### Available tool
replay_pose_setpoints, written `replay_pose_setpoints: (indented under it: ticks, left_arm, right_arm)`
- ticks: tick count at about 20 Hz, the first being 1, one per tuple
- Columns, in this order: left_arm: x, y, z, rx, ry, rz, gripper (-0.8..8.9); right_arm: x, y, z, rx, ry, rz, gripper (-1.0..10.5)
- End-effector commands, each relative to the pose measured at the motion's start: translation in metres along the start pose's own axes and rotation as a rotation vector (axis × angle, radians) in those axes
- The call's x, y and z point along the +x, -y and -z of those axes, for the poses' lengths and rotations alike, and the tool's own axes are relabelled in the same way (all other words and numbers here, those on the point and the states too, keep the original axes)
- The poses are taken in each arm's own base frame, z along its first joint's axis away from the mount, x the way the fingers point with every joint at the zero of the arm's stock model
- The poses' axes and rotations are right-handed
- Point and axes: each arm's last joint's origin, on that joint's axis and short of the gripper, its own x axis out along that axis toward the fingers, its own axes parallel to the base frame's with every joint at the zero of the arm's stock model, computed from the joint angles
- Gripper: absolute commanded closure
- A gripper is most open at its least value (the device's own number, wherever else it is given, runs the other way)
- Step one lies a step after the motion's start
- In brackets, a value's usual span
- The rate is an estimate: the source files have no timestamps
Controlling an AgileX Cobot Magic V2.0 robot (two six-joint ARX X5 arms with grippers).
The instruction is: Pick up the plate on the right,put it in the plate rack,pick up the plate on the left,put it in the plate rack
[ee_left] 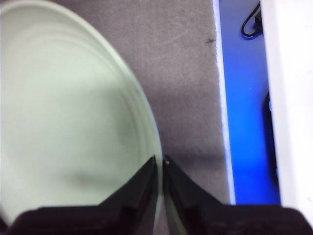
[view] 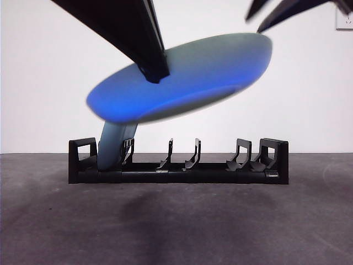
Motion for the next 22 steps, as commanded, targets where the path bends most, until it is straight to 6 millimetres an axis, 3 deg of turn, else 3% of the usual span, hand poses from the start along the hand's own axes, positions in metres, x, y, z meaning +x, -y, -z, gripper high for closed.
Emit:
replay_pose_setpoints:
  ticks: [1, 5, 11, 16, 22]
  left_arm:
    - [0.001, -0.004, -0.006, -0.023, 0.068, -0.044, 8.22]
    - [0.001, -0.027, -0.017, -0.154, 0.240, -0.166, 8.23]
    - [0.002, -0.107, -0.003, -0.637, 0.720, -0.167, 8.23]
    - [0.016, -0.148, 0.019, -0.868, 0.911, -0.140, 8.23]
    - [0.052, -0.179, 0.046, -1.094, 1.011, -0.138, 8.23]
  right_arm:
    - [-0.019, -0.001, -0.005, -0.027, 0.103, -0.001, 3.1]
    - [-0.075, -0.009, -0.010, -0.077, 0.365, 0.011, 3.2]
    - [-0.143, -0.026, 0.018, -0.100, 0.695, 0.194, 3.2]
    - [-0.160, -0.032, 0.032, -0.117, 0.769, 0.229, 3.2]
    - [-0.161, -0.032, 0.036, -0.110, 0.747, 0.235, 3.2]
